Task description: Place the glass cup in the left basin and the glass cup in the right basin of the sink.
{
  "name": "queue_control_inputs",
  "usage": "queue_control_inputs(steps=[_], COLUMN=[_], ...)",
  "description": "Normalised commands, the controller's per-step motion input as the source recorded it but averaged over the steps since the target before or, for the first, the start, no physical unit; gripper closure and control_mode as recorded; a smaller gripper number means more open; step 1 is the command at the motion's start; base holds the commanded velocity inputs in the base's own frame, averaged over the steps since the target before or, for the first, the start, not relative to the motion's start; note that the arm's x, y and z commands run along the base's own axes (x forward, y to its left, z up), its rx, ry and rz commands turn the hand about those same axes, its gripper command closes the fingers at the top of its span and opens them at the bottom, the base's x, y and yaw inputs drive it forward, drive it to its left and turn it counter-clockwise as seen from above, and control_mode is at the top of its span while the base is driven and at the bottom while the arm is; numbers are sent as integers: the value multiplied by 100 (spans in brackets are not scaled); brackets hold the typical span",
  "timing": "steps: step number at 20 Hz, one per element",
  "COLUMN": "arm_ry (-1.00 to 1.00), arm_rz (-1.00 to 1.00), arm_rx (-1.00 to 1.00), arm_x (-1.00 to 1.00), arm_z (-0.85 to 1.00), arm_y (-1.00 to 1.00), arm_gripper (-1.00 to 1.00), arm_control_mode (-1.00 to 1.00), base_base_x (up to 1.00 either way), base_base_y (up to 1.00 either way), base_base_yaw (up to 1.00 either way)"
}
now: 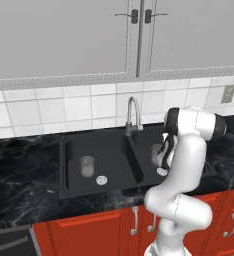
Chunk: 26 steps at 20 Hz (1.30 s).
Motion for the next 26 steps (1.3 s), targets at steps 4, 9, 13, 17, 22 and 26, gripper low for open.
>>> queue_control_inputs(steps=[4,9,13,17,22,26], arm_ry=[-20,-15,-9,-2,0,-1], arm_rz=[0,0,11,31,49,49], arm_rx=[0,0,0,-5,-21,-38], arm_x=[-5,0,-2,-7,-15,-21], arm_z=[100,91,78,55,29,51], arm_y=[2,4,0,0,5,17], arm_gripper=[-100,-100,-100,-100,-100,-100], arm_control_mode=[-100,-100,-100,-100,-100,-100], base_base_x=[0,0,0,0,0,0], base_base_y=[0,0,0,0,0,0], base_base_yaw=[0,0,0,0,0,0])
